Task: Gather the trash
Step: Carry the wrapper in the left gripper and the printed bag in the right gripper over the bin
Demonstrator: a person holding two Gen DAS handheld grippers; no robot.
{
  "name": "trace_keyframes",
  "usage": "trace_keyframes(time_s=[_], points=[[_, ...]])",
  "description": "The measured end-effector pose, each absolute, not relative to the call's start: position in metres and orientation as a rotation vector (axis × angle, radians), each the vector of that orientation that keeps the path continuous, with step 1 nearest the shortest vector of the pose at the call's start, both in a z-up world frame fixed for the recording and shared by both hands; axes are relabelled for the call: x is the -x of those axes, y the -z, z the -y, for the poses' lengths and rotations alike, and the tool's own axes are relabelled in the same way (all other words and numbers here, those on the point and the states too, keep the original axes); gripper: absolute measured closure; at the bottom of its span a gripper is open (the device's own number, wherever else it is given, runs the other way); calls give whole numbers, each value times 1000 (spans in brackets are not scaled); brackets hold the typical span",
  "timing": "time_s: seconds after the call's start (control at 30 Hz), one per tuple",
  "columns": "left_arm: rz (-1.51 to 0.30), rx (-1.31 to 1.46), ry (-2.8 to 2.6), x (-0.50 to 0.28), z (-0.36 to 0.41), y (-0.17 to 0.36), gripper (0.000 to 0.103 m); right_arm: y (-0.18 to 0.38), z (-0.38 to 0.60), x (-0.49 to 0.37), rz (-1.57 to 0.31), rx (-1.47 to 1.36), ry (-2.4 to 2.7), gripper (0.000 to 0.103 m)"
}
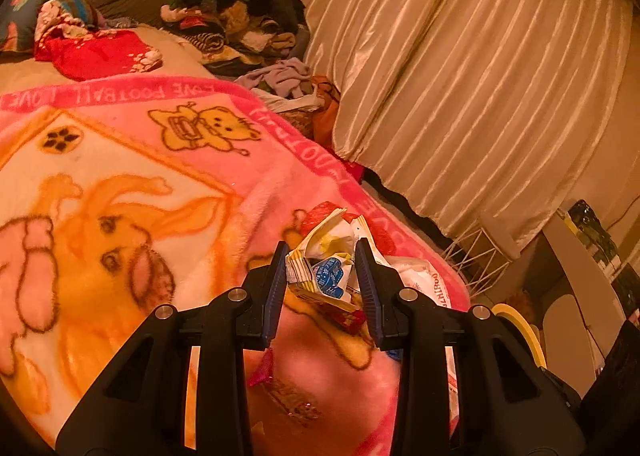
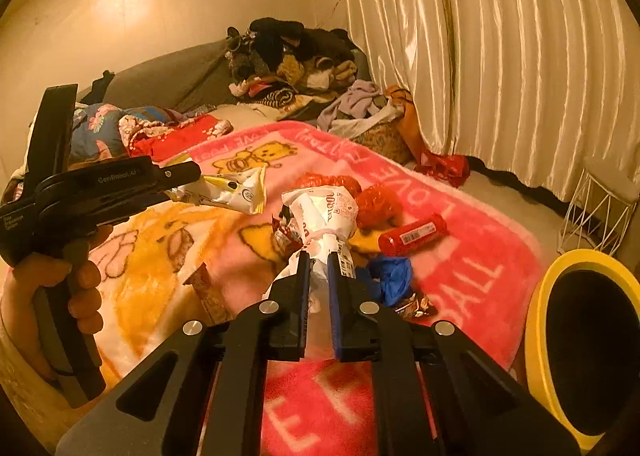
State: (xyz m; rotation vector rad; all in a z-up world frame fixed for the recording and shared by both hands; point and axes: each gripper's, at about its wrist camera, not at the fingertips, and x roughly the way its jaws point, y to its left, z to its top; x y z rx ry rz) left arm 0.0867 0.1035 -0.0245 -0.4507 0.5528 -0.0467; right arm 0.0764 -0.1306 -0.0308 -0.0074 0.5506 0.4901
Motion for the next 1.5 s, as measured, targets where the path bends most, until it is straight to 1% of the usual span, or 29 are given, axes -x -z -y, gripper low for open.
trace_keyframes(time_s=[0.47, 1.13, 1.5], points=[[-532, 411, 130, -81, -66, 4, 76, 8, 169, -68, -492, -51, -425, 95], [-532, 342, 247, -79, -5, -10, 76, 2, 218, -58, -467, -134, -331, 95], [-535, 317, 294, -78, 16, -11, 76, 1, 236, -55, -453, -160, -283, 95]])
